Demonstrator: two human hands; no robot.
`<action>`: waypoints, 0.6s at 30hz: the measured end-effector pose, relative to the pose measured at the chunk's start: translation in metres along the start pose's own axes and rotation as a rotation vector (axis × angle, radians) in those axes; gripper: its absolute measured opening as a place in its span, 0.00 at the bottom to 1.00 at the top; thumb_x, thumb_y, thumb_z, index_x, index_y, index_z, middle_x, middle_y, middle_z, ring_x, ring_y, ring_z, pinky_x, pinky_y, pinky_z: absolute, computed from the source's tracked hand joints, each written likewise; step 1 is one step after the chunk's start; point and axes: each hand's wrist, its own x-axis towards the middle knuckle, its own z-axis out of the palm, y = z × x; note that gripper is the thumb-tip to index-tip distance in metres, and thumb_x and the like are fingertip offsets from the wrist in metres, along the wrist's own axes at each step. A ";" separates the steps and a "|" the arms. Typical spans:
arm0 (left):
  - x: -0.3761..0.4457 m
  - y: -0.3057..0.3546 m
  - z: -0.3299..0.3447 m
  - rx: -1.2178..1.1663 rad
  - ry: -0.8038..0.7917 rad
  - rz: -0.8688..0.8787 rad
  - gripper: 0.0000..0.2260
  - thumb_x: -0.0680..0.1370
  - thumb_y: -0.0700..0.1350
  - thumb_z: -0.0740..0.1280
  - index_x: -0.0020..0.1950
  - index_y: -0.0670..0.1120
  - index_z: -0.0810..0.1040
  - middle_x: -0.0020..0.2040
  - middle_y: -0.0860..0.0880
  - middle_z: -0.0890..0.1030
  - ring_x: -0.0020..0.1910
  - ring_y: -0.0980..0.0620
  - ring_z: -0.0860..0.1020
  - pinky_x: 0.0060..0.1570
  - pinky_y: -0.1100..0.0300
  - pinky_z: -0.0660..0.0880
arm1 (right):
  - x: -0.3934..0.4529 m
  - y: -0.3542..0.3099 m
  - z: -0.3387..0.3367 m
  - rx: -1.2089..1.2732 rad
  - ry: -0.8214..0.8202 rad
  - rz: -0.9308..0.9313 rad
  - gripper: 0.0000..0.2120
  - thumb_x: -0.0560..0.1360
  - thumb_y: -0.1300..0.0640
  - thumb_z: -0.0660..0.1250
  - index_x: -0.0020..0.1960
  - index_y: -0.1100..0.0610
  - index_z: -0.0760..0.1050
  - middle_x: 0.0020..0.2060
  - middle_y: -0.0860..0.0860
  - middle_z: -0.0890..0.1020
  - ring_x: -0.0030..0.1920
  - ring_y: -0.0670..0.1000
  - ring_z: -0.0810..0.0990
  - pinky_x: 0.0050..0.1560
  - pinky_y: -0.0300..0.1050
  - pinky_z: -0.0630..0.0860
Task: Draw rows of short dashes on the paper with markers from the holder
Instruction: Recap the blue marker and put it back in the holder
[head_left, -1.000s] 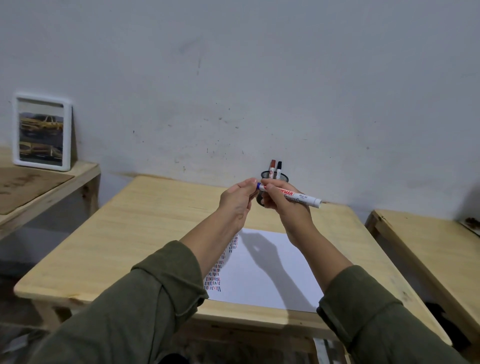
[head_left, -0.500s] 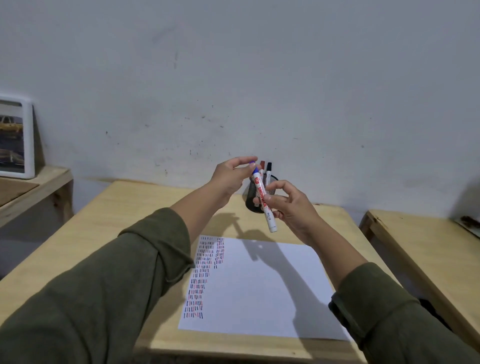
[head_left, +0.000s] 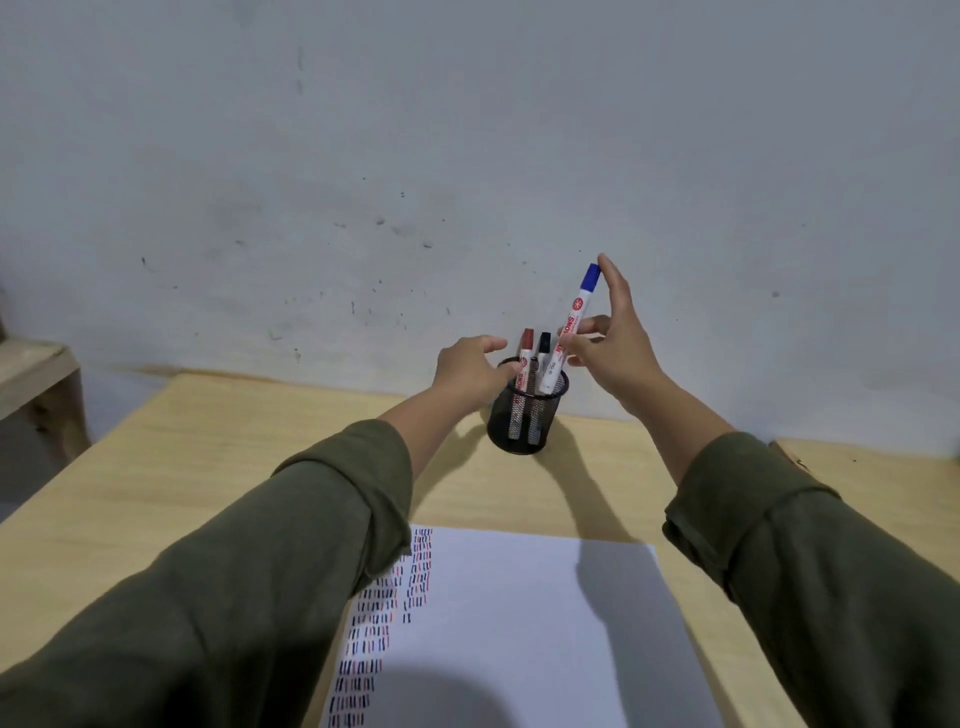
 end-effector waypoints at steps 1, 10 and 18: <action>0.003 -0.002 0.003 0.027 -0.007 0.001 0.23 0.75 0.51 0.67 0.69 0.48 0.72 0.69 0.48 0.73 0.70 0.47 0.69 0.70 0.53 0.65 | 0.006 0.003 0.002 -0.032 -0.003 -0.007 0.43 0.72 0.69 0.67 0.72 0.36 0.51 0.58 0.55 0.75 0.46 0.51 0.79 0.37 0.42 0.79; 0.010 -0.014 0.017 0.130 -0.036 0.057 0.21 0.76 0.50 0.66 0.68 0.47 0.73 0.68 0.46 0.75 0.69 0.45 0.69 0.66 0.56 0.65 | 0.023 0.028 0.028 -0.288 -0.041 -0.049 0.38 0.71 0.67 0.68 0.72 0.44 0.55 0.36 0.56 0.78 0.35 0.51 0.77 0.29 0.37 0.70; 0.012 -0.018 0.016 0.081 -0.031 0.065 0.22 0.75 0.50 0.68 0.68 0.47 0.73 0.69 0.45 0.74 0.71 0.46 0.67 0.67 0.58 0.63 | 0.031 0.044 0.042 -0.371 -0.079 -0.042 0.36 0.66 0.64 0.75 0.67 0.48 0.61 0.44 0.57 0.80 0.39 0.52 0.78 0.29 0.32 0.67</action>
